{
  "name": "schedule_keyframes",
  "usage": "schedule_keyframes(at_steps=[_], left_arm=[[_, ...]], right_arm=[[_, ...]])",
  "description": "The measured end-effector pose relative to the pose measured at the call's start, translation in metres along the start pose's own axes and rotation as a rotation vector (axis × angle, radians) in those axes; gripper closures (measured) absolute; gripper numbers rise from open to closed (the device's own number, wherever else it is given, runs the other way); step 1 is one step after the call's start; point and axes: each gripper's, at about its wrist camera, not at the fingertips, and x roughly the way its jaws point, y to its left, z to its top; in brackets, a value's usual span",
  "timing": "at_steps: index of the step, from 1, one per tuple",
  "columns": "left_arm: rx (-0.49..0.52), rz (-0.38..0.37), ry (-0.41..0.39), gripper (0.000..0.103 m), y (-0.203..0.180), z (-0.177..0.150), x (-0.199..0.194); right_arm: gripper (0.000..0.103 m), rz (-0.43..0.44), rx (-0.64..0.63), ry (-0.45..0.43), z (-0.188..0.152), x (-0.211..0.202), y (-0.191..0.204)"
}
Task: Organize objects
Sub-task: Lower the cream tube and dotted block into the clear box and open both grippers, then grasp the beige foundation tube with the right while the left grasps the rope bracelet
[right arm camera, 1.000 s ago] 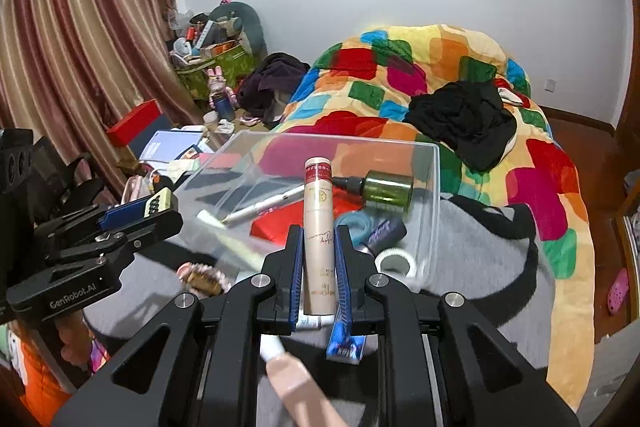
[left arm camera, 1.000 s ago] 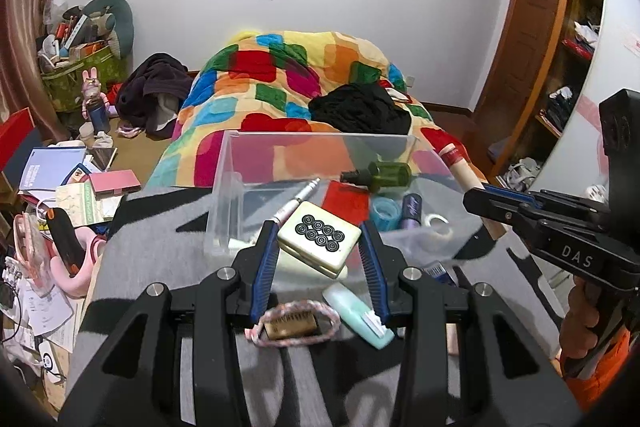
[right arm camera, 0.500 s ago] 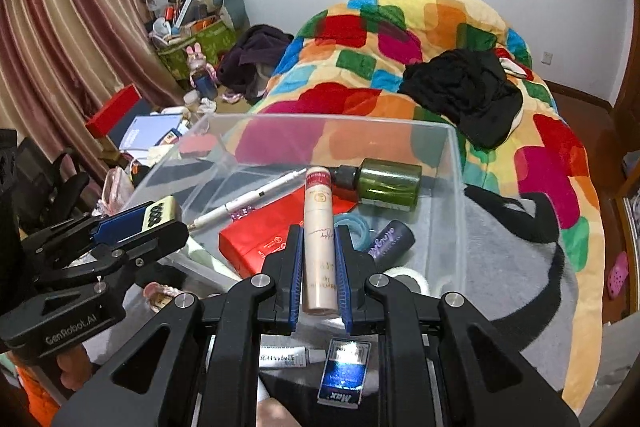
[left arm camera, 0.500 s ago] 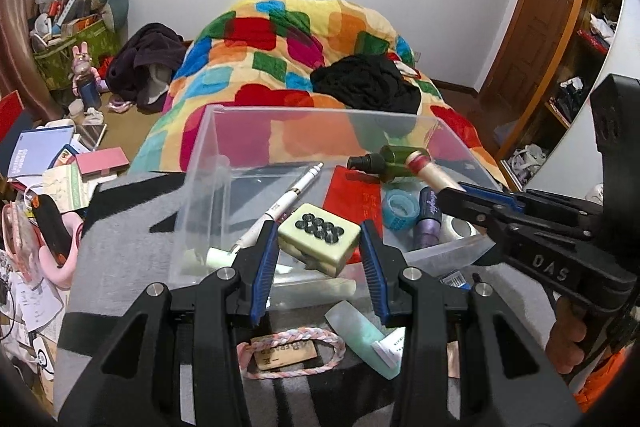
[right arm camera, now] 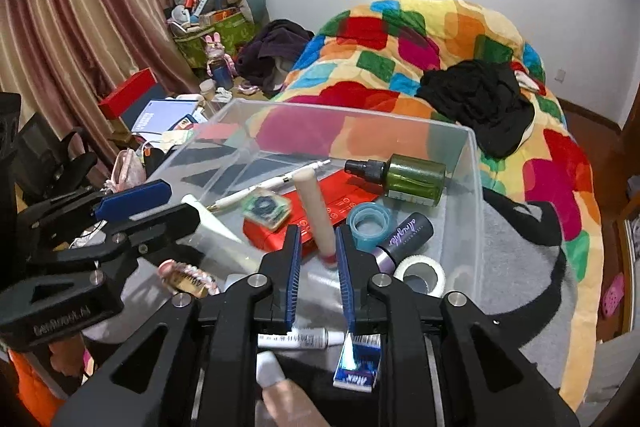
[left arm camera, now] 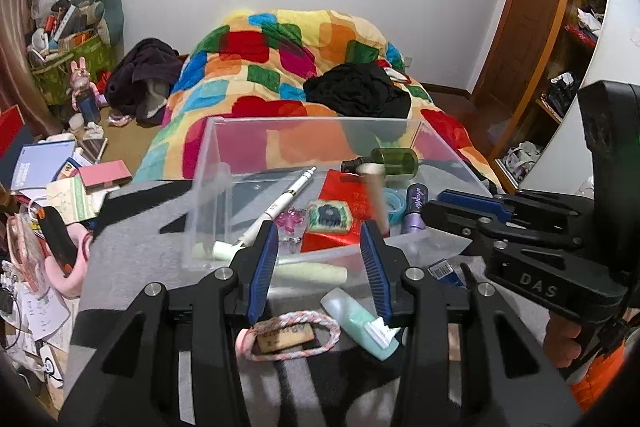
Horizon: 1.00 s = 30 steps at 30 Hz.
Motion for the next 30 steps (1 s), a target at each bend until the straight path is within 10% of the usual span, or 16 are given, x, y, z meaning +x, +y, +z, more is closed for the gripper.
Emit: schedule_keyframes(at_steps=[12, 30], left_arm=[[-0.005, 0.061, 0.046, 0.054, 0.032, -0.036, -0.014], [-0.037, 0.078, 0.180, 0.054, 0.060, -0.070, 0.025]], right_arm=[[0.057, 0.024, -0.023, -0.036, -0.039, -0.039, -0.002], [0.053, 0.024, -0.089, 0.138, -0.100, -0.013, -0.001]])
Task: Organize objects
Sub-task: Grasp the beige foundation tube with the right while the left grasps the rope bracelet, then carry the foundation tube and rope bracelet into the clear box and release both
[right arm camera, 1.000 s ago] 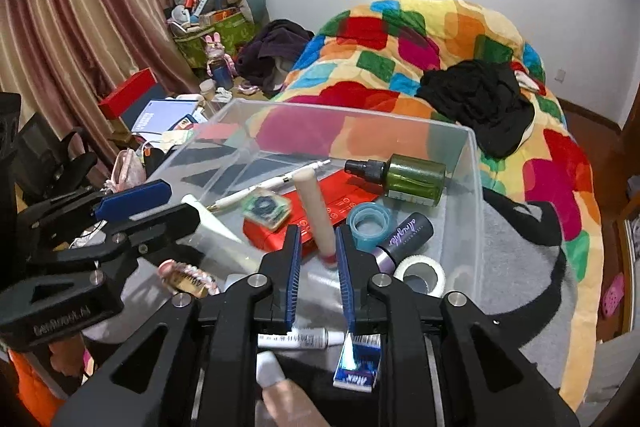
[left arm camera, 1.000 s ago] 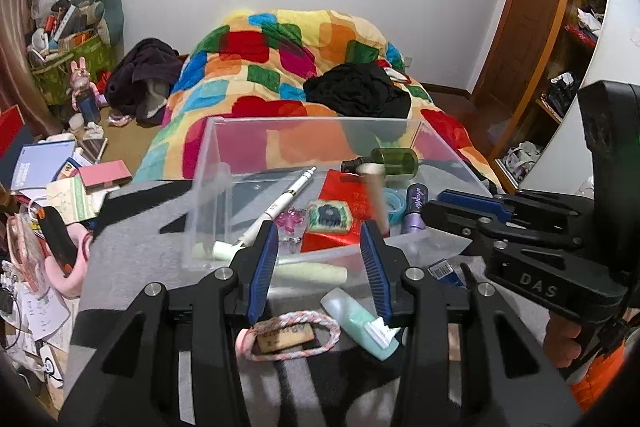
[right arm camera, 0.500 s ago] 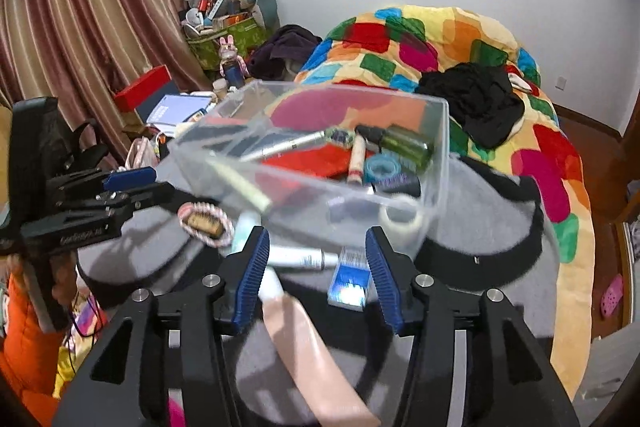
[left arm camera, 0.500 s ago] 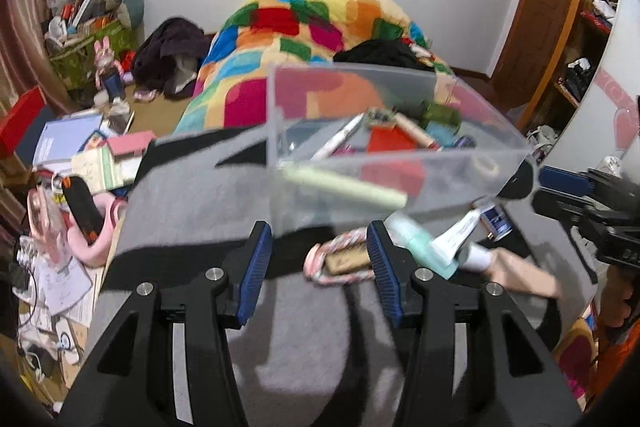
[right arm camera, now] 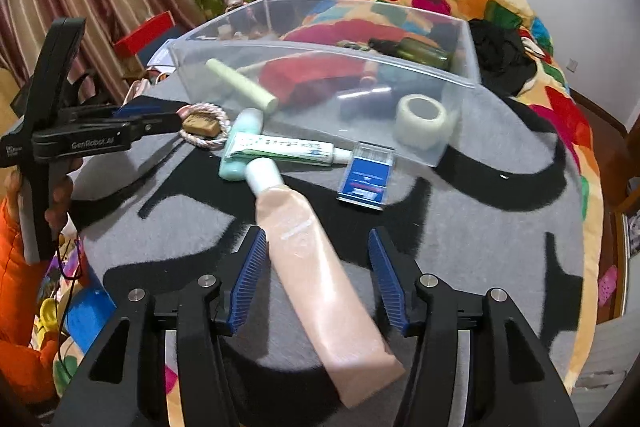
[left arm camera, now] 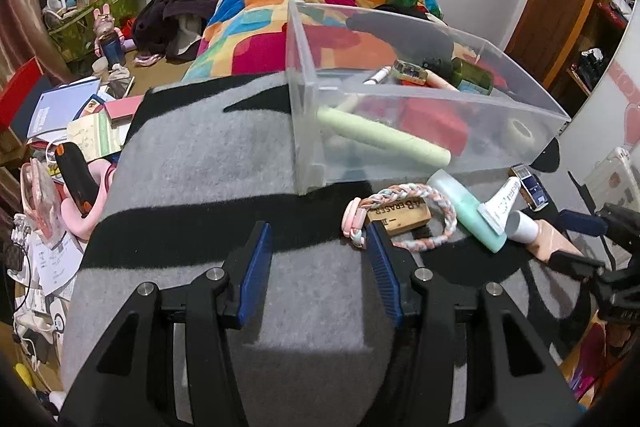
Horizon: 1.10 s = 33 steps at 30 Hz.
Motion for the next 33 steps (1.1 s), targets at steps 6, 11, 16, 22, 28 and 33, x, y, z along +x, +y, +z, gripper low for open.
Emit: schedule_keyframes(at_steps=[6, 11, 16, 22, 28, 33], left_arm=[[0.024, -0.007, 0.009, 0.054, -0.006, 0.004, 0.007], [0.051, 0.016, 0.002, 0.056, -0.013, 0.005, 0.008], [0.039, -0.020, 0.005, 0.082, -0.017, 0.004, 0.010], [0.064, 0.000, -0.022, 0.095, -0.027, -0.005, 0.005], [0.038, -0.018, -0.030, 0.097, -0.019, -0.019, -0.014], [0.024, -0.002, -0.079, 0.098, -0.014, -0.029, -0.040]], right_arm=[[0.053, -0.025, -0.062, 0.014, 0.006, 0.015, 0.016], [0.053, -0.044, -0.071, 0.004, 0.006, 0.016, 0.020], [0.070, -0.043, -0.070, -0.010, 0.003, 0.014, 0.024], [0.075, -0.036, -0.053, -0.017, 0.000, 0.009, 0.025], [0.075, -0.031, -0.025, -0.034, -0.005, -0.002, 0.019], [0.075, -0.018, 0.005, -0.073, -0.002, -0.013, 0.015]])
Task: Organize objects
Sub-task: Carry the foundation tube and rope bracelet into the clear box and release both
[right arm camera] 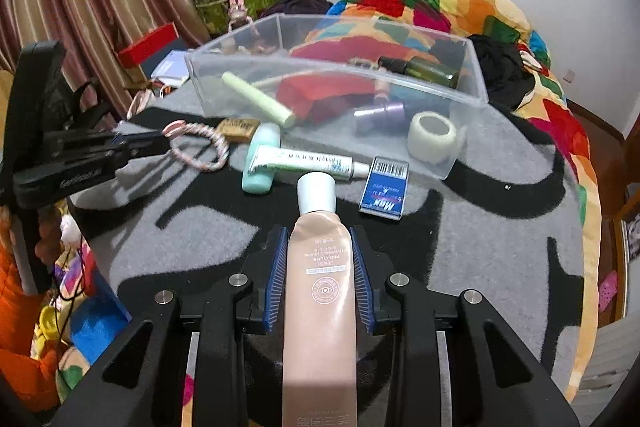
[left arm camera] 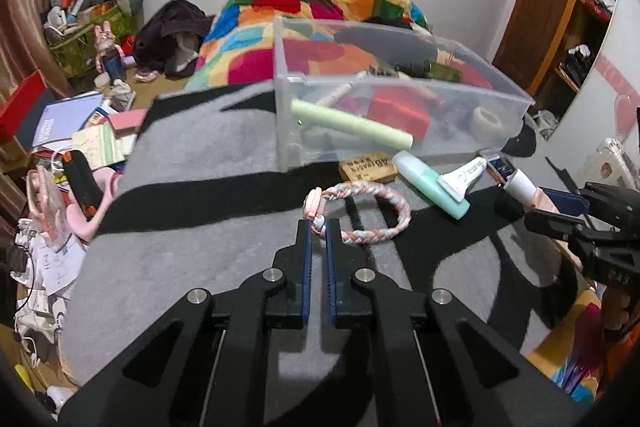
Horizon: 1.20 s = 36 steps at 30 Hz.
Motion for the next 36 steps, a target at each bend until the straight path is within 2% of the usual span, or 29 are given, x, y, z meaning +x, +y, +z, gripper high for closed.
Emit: schedule_keyframes(at_steps=[8, 20, 28, 36], left_arm=[[0.008, -0.033, -0.105, 0.098, -0.008, 0.015, -0.037], [0.008, -0.081, -0.212, 0.098, -0.020, 0.054, -0.054], [-0.038, -0.106, -0.234, 0.098, -0.017, 0.082, -0.045], [-0.080, -0.113, -0.201, 0.098, -0.017, 0.106, -0.013]], right_arm=[[0.075, 0.004, 0.009, -0.062, 0.016, -0.015, 0.002], [0.075, -0.008, 0.055, -0.152, 0.054, -0.029, -0.010], [0.075, -0.035, 0.067, -0.159, 0.085, -0.018, -0.016], [0.075, -0.044, 0.071, -0.097, 0.114, 0.012, -0.022]])
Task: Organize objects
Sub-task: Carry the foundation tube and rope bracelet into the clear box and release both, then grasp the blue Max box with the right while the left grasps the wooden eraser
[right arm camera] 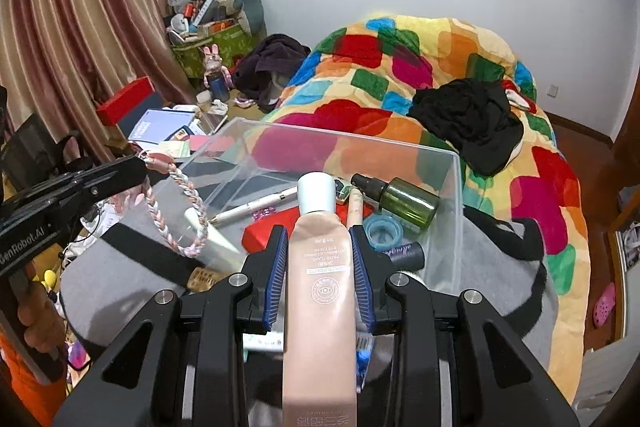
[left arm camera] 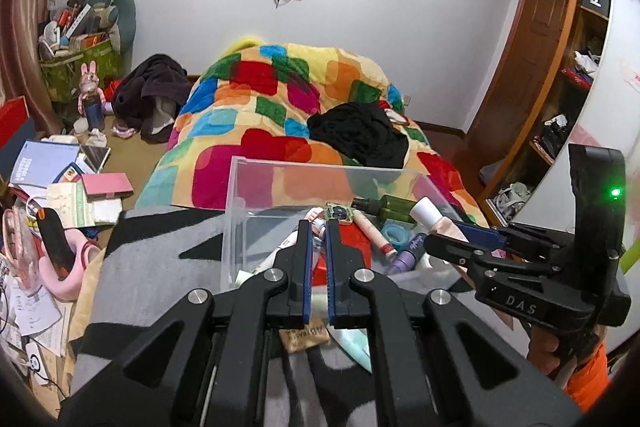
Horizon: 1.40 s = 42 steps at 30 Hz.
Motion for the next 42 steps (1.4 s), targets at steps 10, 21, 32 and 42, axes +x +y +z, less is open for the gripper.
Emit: schedule_keyframes(at_steps=[10, 21, 32, 42], left_arm=[[-0.030, 0.023, 0.111, 0.098, 0.011, -0.014, 0.036], [0.031, 0.011, 0.071, 0.094, -0.003, -0.018, 0.010], [0.097, 0.040, 0.095, 0.063, -0.007, -0.048, -0.006], [0.104, 0.100, 0.246, 0.050, 0.011, -0.082, 0.022]], right_arm=[[0.074, 0.055, -0.008, 0.094, 0.003, 0.035, 0.006], [0.065, 0.055, -0.033, 0.019, -0.005, -0.004, 0.008], [0.061, 0.004, -0.054, -0.001, -0.038, -0.031, 0.001], [0.051, -0.023, -0.014, 0.075, -0.074, -0.020, -0.019]])
